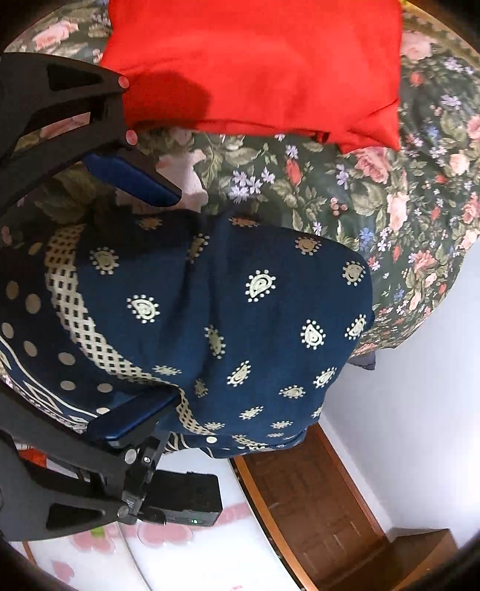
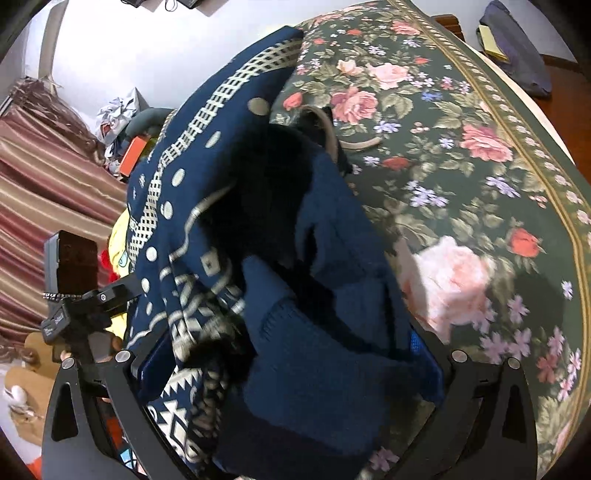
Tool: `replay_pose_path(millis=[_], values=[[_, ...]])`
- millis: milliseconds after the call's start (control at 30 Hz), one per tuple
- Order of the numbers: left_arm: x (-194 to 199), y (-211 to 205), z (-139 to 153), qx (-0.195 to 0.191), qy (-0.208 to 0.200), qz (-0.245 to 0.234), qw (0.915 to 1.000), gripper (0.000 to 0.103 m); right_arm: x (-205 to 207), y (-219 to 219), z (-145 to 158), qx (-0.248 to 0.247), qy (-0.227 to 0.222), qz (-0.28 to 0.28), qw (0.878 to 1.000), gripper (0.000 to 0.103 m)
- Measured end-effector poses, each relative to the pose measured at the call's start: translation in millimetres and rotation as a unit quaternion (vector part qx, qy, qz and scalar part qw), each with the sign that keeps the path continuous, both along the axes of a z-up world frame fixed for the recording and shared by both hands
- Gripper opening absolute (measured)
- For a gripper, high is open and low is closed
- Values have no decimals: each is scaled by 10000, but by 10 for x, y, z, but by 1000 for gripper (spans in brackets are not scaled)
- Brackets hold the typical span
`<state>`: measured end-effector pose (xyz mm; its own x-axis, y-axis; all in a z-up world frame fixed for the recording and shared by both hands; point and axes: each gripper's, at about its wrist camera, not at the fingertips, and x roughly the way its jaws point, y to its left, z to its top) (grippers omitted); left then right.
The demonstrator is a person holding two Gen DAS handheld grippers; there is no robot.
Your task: Fold large clothes
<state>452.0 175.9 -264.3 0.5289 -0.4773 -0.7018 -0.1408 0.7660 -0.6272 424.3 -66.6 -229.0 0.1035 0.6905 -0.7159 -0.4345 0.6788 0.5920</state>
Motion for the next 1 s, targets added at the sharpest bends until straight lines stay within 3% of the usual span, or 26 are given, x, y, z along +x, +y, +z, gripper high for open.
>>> replay_pose_path(millis=[100, 167, 233, 367, 467, 567, 767, 1000], values=[[6, 24, -43, -207, 63, 13, 9998, 99, -7, 16, 20, 16, -28, -9, 10000, 99], [13, 27, -52, -267, 74, 4, 9996, 98, -28, 10, 46, 107, -3, 0, 9999, 89], [10, 11, -38, -325, 64, -33, 9994, 93, -43, 4, 73, 142, -20, -5, 9999, 79], [-40, -35, 40, -89, -38, -49, 9999, 81, -128, 28, 207, 6, -246, 21, 9997, 52], [-147, -44, 154, -36, -152, -137, 9998, 69, -181, 82, 331, -115, -449, 17, 9989, 43], [-236, -35, 299, 41, -219, -148, 9996, 64, -214, 149, 430, -135, -550, 2, 9984, 37], [-442, 72, 745, 367, -609, -77, 9974, 62, -292, 353, 675, -41, -740, 50, 9972, 35], [-745, 536, 1192, 581, -965, 167, 9935, 62, -344, 825, 996, 112, -1070, 301, 9937, 35]])
